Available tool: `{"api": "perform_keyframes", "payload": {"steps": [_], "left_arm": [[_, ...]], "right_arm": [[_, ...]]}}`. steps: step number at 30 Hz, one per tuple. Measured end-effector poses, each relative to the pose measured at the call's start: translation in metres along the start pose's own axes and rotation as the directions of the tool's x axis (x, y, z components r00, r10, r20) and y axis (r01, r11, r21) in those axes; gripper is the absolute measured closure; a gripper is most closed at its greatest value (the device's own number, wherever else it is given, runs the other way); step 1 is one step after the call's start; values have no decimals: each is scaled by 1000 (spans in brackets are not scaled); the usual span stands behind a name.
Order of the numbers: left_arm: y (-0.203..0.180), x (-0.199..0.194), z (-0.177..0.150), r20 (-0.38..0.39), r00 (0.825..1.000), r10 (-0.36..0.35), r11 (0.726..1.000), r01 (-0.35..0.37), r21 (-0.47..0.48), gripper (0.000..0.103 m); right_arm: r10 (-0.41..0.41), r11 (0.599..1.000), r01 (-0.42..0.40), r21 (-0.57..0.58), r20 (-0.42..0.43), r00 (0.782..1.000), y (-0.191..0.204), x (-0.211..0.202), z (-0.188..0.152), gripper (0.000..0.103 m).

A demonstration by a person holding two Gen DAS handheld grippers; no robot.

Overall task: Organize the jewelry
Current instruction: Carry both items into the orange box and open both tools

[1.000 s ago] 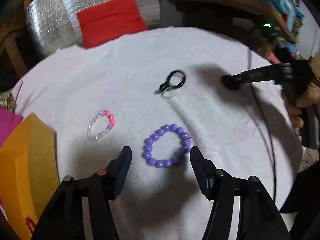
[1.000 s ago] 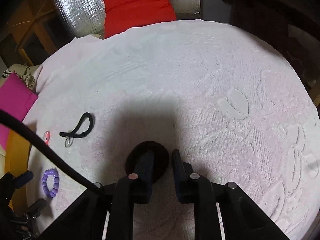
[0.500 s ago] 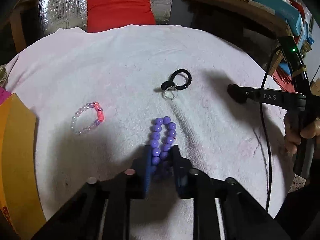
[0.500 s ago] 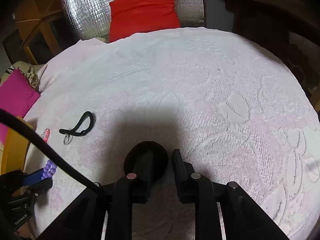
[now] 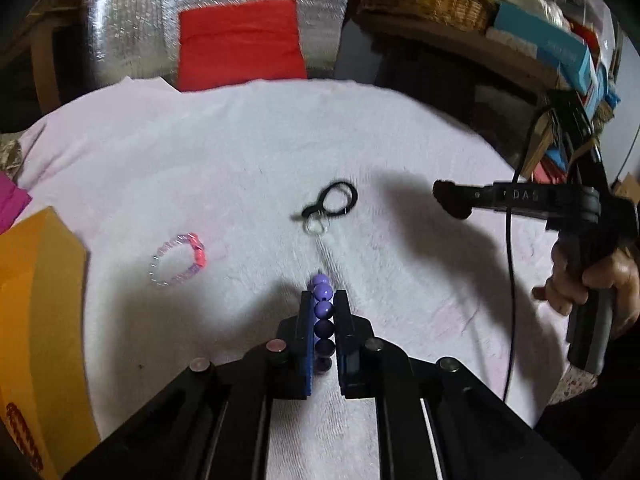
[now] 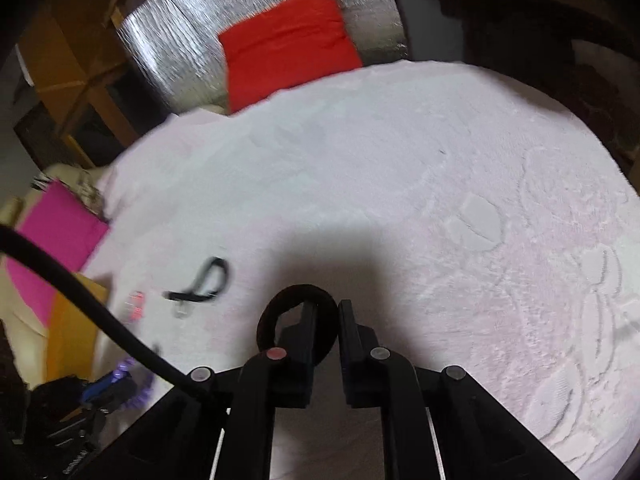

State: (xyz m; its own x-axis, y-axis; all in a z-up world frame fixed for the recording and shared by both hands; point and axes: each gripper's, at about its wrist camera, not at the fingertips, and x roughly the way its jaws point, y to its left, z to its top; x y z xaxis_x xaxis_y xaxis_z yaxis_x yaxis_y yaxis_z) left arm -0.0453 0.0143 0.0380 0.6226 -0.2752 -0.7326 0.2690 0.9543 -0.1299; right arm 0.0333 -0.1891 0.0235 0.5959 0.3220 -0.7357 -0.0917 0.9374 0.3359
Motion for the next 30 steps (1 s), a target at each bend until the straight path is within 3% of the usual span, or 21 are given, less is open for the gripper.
{"api": "perform_keyframes", "payload": {"steps": [5, 13, 18, 23, 25, 28, 30], "left_arm": [[3, -41, 3, 123, 992, -9, 1000, 10, -13, 93], [32, -90, 6, 283, 959, 4, 996, 22, -87, 93], [70, -114, 6, 349, 930, 117, 976, -42, -213, 93], [100, -122, 0, 340, 909, 244, 936, -128, -328, 93], [111, -124, -4, 310, 893, 327, 910, -209, -358, 93], [128, -129, -10, 277, 882, 381, 880, -254, -402, 93], [143, -130, -15, 229, 868, 440, 844, -313, -436, 93]], "right_arm": [[75, 997, -73, -35, 58, 995, 28, -15, -1, 92], [155, 985, -148, -91, 81, 985, 85, -14, -7, 92], [198, 973, -183, -142, 94, 976, 116, -14, -14, 92], [262, 949, -243, -200, 72, 962, 162, -7, -24, 92], [286, 938, -266, -223, 60, 956, 182, -4, -28, 92], [313, 919, -291, -266, 43, 949, 210, 0, -37, 92], [332, 906, -312, -288, 24, 943, 229, 3, -44, 92]]}}
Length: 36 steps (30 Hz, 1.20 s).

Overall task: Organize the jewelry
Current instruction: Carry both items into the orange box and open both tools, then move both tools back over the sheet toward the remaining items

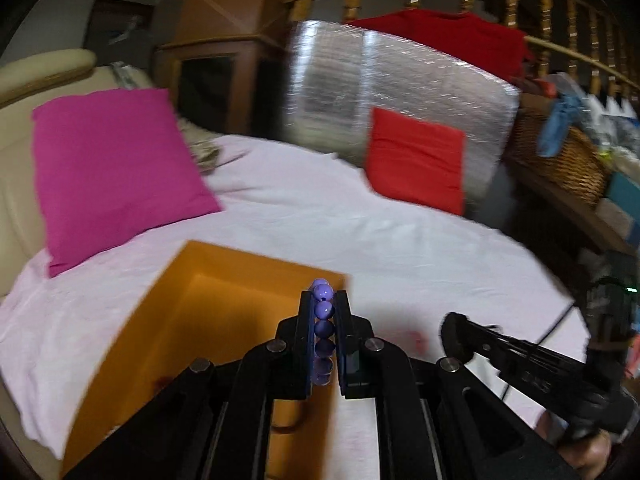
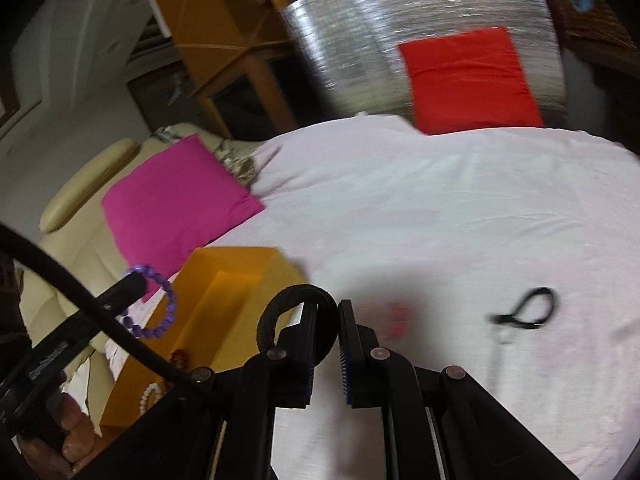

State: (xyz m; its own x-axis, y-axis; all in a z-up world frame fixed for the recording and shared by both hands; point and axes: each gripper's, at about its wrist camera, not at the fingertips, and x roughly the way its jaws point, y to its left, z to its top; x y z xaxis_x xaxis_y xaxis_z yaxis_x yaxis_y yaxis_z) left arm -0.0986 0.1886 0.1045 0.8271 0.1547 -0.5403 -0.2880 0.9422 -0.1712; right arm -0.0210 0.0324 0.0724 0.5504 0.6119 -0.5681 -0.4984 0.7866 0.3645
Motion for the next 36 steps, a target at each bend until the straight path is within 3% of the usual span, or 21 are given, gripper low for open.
{"api": "perform_keyframes", "payload": {"steps": [5, 10, 14, 22, 27, 32, 34, 36], "left_arm": [[41, 16, -4, -72, 994, 84, 991, -91, -95, 93], [72, 34, -7, -141, 977, 162, 971, -183, -151, 93], [80, 47, -14, -199, 962, 187, 963, -219, -155, 93], [84, 67, -19, -280, 916, 288, 944, -321, -79, 93], [82, 68, -20, -296, 903, 311, 939, -341, -54, 93], [81, 65, -19, -285, 894, 346, 928, -372, -38, 73], [78, 63, -19, -270, 888, 373, 920, -392, -20, 58], [72, 60, -17, -245, 884, 398, 912, -410, 3, 54]], "right_arm": [[25, 997, -27, -71, -34, 999, 38, 24, -5, 92], [29, 991, -35, -133, -47, 998, 66, 47, 1, 92], [25, 988, -36, -152, -73, 997, 83, 70, 8, 92], [-98, 969, 57, -242, -159, 982, 103, 118, 20, 90], [-129, 957, 75, -281, -179, 975, 111, 125, 23, 89], [-132, 956, 75, -283, -187, 973, 111, 123, 22, 77], [-115, 965, 68, -255, -173, 978, 107, 115, 23, 74], [-95, 972, 59, -228, -150, 984, 102, 104, 25, 74]]}}
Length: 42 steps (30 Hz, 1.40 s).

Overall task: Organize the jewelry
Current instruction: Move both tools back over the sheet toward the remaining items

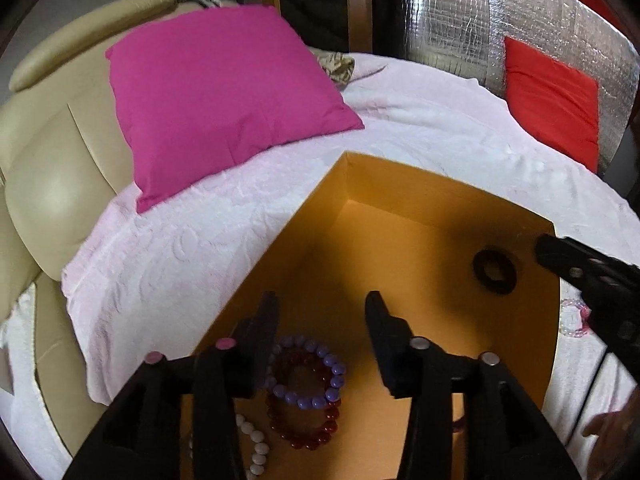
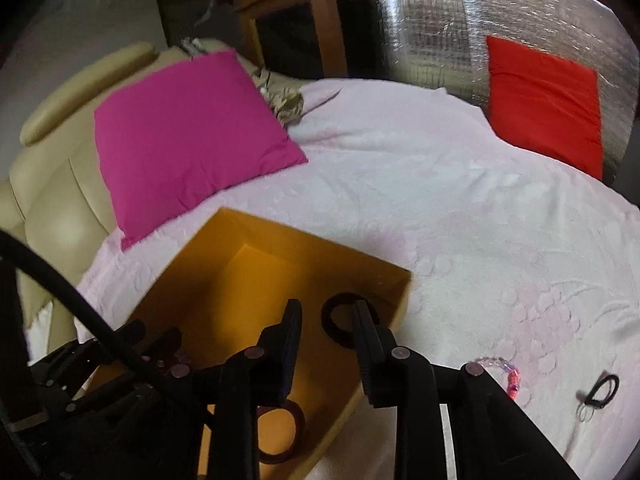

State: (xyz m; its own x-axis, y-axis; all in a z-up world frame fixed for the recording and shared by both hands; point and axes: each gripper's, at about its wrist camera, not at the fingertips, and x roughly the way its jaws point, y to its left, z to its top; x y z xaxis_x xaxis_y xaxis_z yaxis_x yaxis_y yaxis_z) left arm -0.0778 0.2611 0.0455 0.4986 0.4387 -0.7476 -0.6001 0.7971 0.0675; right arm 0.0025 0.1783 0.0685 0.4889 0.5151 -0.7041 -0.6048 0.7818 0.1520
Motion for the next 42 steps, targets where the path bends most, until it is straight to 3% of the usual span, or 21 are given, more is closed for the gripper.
{"api": "perform_keyframes", "payload": {"steps": [2, 4, 5, 9, 11, 16, 22, 29, 33, 36, 39, 42], "left_arm": [[-6, -7, 1, 31, 999, 27, 999, -28, 17, 45], [-12, -16, 1, 68, 997, 35, 999, -38, 35, 37], [-17, -20, 1, 90, 995, 40, 998, -45, 46, 37], [-38, -39, 1, 169, 984, 56, 993, -72, 90, 27], [-52, -48, 0, 197, 979, 44, 991, -68, 117, 25], [-92, -68, -11, 246, 969, -15, 978, -37, 205, 23], [-147, -86, -30, 271, 957, -101, 941, 4, 338, 21], [-200, -88, -54, 217, 959, -183, 874, 58, 482, 21], [-219, -77, -62, 132, 968, -213, 850, 117, 513, 21], [-226, -69, -68, 51, 971, -231, 844, 174, 508, 21], [-228, -59, -70, -12, 970, -244, 844, 218, 490, 21], [-228, -55, -78, -38, 967, -250, 840, 237, 489, 21]], "right_arm": [[2, 1000, -2, 19, 25, 1000, -8, -13, -2, 67], [-11, 999, 8, 47, 70, 998, -21, -29, -6, 43], [-22, 998, 15, 68, 98, 995, -29, -38, -9, 40], [-80, 988, 62, 142, 125, 989, -67, -71, -24, 37], [-120, 979, 99, 176, 115, 986, -85, -82, -33, 31], [-237, 940, 228, 256, 4, 972, -138, -101, -70, 30], [-281, 878, 296, 375, -96, 955, -186, -104, -105, 30], [-271, 807, 366, 464, -259, 927, -232, -94, -135, 30], [-290, 832, 377, 407, -260, 921, -231, -96, -136, 30], [-330, 849, 407, 338, -263, 907, -222, -92, -137, 30], [-344, 846, 412, 339, -244, 907, -221, -94, -140, 30], [-360, 850, 423, 313, -240, 901, -220, -97, -141, 40]]}}
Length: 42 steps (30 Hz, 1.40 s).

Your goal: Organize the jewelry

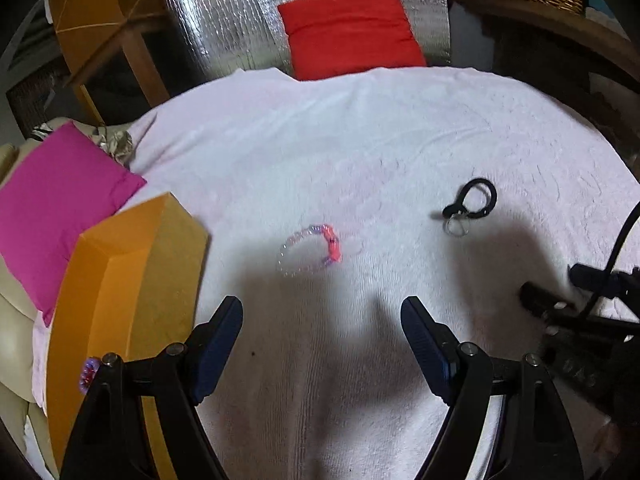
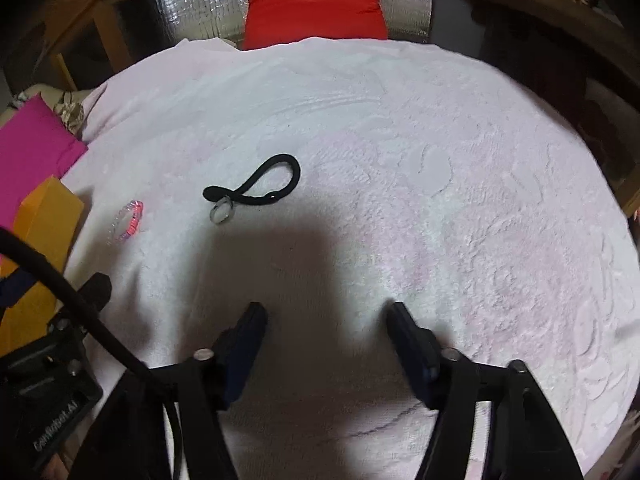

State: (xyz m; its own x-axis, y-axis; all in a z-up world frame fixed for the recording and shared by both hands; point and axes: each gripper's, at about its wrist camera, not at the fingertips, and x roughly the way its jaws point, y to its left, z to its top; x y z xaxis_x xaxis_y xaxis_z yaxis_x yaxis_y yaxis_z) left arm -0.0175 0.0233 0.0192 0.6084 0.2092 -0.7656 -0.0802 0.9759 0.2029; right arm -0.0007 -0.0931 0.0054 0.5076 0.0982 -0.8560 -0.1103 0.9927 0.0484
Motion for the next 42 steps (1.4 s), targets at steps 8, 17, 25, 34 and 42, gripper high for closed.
{"api": "perform_keyframes", "payload": {"steps": [8, 17, 25, 34, 42], "left_arm": [[19, 15, -10, -71, 993, -99, 993, 95, -63, 21], [29, 32, -18, -137, 968, -212, 969, 190, -160, 19], [26, 34, -23, -119, 971, -205, 973, 189, -134, 7], [22, 39, -25, -113, 978, -176, 978, 160, -136, 0], [24, 38, -27, -113, 978, -175, 979, 161, -125, 0]], "right_arm": [[7, 995, -3, -103, 32, 999, -3, -3, -6, 37], [37, 985, -23, -174, 77, 996, -2, -1, -12, 28], [65, 976, -37, -216, 122, 990, -11, 2, -18, 10], [53, 976, -30, -217, 101, 993, -13, 7, -14, 0], [56, 974, -35, -222, 89, 994, -12, 8, -11, 0]]}}
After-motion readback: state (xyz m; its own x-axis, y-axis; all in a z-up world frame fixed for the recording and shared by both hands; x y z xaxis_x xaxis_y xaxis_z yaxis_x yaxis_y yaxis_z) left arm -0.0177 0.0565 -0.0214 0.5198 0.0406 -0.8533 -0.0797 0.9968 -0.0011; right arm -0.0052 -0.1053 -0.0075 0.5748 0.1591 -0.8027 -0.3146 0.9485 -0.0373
